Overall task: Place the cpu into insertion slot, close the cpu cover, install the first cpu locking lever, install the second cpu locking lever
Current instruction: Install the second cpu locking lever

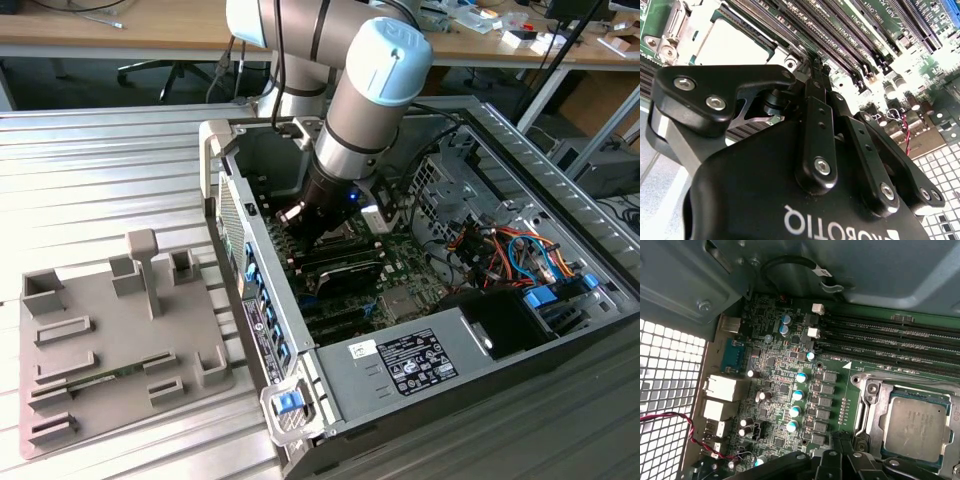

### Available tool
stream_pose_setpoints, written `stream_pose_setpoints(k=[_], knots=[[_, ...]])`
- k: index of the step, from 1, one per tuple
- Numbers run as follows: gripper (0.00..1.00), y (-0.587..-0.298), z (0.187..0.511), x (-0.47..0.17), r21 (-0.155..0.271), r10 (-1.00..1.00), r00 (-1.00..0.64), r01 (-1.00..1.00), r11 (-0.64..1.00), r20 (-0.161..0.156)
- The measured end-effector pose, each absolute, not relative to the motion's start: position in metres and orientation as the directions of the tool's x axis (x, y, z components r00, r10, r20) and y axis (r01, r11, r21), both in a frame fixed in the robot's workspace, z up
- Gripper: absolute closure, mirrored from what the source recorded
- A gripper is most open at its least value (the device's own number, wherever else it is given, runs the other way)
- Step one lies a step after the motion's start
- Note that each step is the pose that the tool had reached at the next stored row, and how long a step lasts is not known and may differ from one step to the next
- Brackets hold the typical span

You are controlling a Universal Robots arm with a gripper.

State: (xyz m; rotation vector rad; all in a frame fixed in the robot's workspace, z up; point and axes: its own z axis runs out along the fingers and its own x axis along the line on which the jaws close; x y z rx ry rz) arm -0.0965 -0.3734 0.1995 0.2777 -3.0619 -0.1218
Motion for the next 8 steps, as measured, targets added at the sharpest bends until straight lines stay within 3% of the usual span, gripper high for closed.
stream_pose_setpoints(k=[8], knots=[[0.89,-0.3773,0.1986,-0.0965,0.086,-0.182,-0.982,-0.177,0.980,0.057]])
